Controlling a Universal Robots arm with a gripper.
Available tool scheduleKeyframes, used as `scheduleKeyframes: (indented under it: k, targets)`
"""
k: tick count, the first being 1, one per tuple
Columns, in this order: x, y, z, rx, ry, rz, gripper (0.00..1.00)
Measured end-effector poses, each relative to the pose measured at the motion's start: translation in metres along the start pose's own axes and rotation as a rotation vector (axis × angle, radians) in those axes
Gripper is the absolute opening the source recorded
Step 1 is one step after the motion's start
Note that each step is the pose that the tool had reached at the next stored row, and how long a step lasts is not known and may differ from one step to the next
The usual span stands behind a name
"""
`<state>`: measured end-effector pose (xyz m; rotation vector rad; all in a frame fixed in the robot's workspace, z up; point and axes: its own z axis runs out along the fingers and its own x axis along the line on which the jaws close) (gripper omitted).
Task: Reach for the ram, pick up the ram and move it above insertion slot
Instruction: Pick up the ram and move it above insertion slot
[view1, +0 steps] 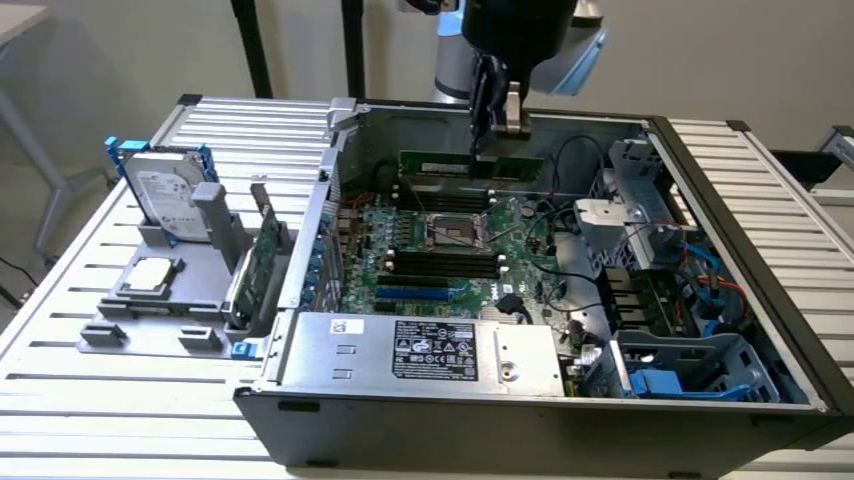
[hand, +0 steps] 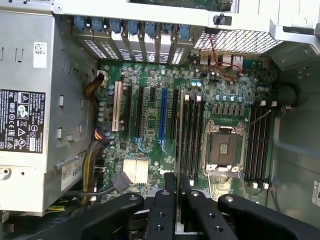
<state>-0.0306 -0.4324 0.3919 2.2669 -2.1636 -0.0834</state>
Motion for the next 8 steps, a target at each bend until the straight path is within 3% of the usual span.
scheduleKeyframes:
  k: [8]
  targets:
    - [-0.0003,0.0,0.0,0.0001,0.0,0.0,0.14]
